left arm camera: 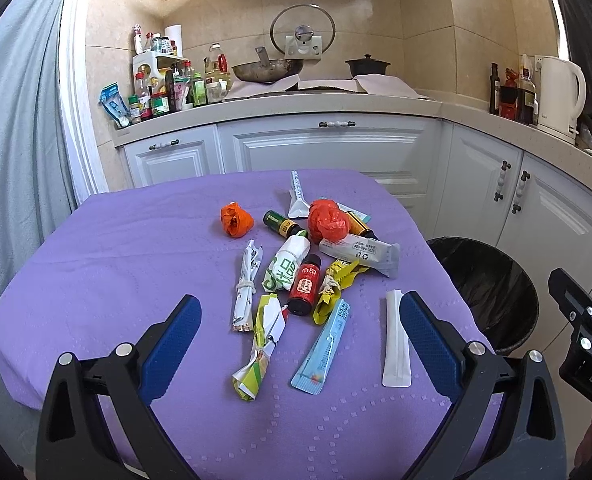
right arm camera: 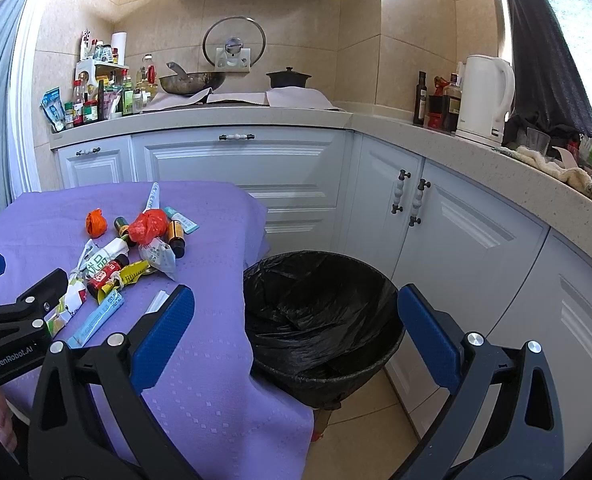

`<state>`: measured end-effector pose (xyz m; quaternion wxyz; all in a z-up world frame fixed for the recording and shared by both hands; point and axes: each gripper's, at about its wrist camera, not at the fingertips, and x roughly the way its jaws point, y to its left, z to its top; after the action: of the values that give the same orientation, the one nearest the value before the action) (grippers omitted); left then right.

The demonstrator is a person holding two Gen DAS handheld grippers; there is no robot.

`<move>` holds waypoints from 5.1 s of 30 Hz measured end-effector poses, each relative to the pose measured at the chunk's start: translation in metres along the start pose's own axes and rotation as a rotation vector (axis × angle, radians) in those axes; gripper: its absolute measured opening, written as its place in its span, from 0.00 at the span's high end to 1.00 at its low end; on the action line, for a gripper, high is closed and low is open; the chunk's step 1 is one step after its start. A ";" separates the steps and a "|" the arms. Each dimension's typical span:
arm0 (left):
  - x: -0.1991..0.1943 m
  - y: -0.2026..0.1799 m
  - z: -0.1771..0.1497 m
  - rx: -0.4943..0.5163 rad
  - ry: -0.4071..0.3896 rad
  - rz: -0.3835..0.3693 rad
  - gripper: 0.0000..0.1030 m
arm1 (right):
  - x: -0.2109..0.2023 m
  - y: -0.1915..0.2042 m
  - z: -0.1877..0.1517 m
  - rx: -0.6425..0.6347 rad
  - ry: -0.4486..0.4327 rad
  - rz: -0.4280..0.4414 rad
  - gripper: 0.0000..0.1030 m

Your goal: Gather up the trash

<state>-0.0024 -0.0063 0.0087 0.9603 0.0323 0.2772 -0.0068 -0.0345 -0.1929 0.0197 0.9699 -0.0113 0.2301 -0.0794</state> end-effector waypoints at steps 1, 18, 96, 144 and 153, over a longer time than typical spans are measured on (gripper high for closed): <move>0.000 0.000 0.000 0.000 0.000 0.000 0.06 | 0.000 0.000 0.000 0.000 0.000 0.000 0.04; 0.000 0.000 -0.001 0.000 0.000 0.001 0.06 | 0.000 0.000 0.001 0.000 -0.002 0.001 0.04; 0.047 0.064 -0.029 0.003 0.172 -0.102 0.60 | 0.056 0.091 -0.026 -0.060 0.249 0.175 0.84; 0.082 -0.108 0.049 0.159 0.031 -0.298 0.84 | 0.103 -0.059 0.013 0.031 0.067 -0.056 0.83; 0.110 -0.141 0.051 0.193 0.066 -0.299 0.83 | 0.135 -0.079 0.011 0.056 0.090 -0.068 0.81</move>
<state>0.1137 -0.1500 -0.0148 0.9313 0.0831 0.3084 -0.1751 0.0773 -0.2926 -0.0255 0.9552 0.0116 0.2706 -0.1192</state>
